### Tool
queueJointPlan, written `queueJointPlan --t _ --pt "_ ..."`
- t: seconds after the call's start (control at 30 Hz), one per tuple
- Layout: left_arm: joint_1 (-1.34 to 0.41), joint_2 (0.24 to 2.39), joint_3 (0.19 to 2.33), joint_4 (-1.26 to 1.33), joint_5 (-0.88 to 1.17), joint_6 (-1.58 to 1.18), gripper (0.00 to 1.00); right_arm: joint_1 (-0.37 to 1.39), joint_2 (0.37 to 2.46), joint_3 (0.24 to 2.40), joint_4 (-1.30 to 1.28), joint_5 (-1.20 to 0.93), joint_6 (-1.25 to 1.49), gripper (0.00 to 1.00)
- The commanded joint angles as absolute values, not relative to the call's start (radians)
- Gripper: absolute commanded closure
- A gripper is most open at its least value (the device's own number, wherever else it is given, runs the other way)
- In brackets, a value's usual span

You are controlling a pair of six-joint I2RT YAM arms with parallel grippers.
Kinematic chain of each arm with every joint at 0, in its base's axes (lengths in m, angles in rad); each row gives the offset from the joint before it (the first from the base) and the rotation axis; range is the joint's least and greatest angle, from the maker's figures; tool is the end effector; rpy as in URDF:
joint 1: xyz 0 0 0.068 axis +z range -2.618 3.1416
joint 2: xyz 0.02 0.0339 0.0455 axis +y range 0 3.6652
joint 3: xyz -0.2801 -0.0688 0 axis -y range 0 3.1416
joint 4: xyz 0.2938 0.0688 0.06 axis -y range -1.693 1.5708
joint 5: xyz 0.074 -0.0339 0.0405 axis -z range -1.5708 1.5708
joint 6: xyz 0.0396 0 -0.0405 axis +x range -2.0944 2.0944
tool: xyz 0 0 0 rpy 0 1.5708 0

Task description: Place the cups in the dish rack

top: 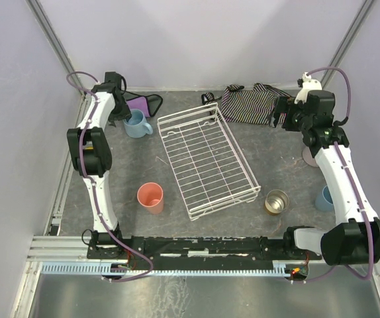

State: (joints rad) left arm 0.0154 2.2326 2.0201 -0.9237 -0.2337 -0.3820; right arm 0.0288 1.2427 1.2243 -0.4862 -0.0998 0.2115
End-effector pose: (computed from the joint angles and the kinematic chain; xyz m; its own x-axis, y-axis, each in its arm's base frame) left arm 0.5392 0.0175 0.2291 -0.7996 -0.3750 -0.4690 -0.4425 0.8960 0.0380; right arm 0.3236 0.0133 0.3784 -0.4968 0.1947 -0.8457 -0.0118 0.9729 0.2309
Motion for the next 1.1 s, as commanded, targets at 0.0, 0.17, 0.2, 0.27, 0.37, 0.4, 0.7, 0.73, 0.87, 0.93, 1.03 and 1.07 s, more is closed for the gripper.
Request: queueJointPlan --t 0.0,0.17,0.2,0.27,0.37,0.4,0.7,0.73,0.87,0.93,1.03,1.07 --pt "0.013 2.264 2.052 -0.871 -0.224 -0.362 0.39 0.03 1.244 1.281 -0.481 -0.121 0.206 0.0" --pt "0.01 2.305 2.079 -0.865 -0.211 -0.372 0.43 0.03 1.251 1.305 -0.509 -0.142 0.213 0.0" --pt "0.01 2.312 2.078 -0.864 -0.208 -0.375 0.44 0.031 1.255 1.313 -0.518 -0.146 0.213 0.0" --pt "0.008 2.316 2.069 -0.856 -0.207 -0.38 0.53 0.032 1.264 1.331 -0.536 -0.157 0.215 0.01" --pt "0.007 2.316 2.053 -0.828 -0.2 -0.386 0.74 0.031 1.278 1.365 -0.569 -0.209 0.231 0.0" --pt "0.006 2.316 2.05 -0.823 -0.196 -0.386 0.81 0.031 1.281 1.374 -0.578 -0.23 0.242 0.0" --pt "0.005 2.16 1.876 -0.63 -0.129 -0.367 0.97 0.031 1.326 1.421 -0.6 -0.485 0.355 0.0" --pt "0.006 2.115 1.833 -0.588 -0.123 -0.36 0.97 0.031 1.339 1.428 -0.594 -0.535 0.377 0.01" --pt "0.009 1.927 1.67 -0.446 -0.064 -0.343 0.97 0.032 1.381 1.437 -0.522 -0.769 0.506 0.03" --pt "0.009 1.83 1.593 -0.38 -0.027 -0.342 0.97 0.031 1.382 1.437 -0.484 -0.86 0.56 0.03" --pt "0.012 1.692 1.496 -0.275 0.055 -0.358 0.97 0.038 1.376 1.428 -0.413 -0.946 0.664 0.03" --pt "0.012 1.658 1.47 -0.242 0.09 -0.363 0.97 0.044 1.374 1.414 -0.361 -0.984 0.721 0.03"
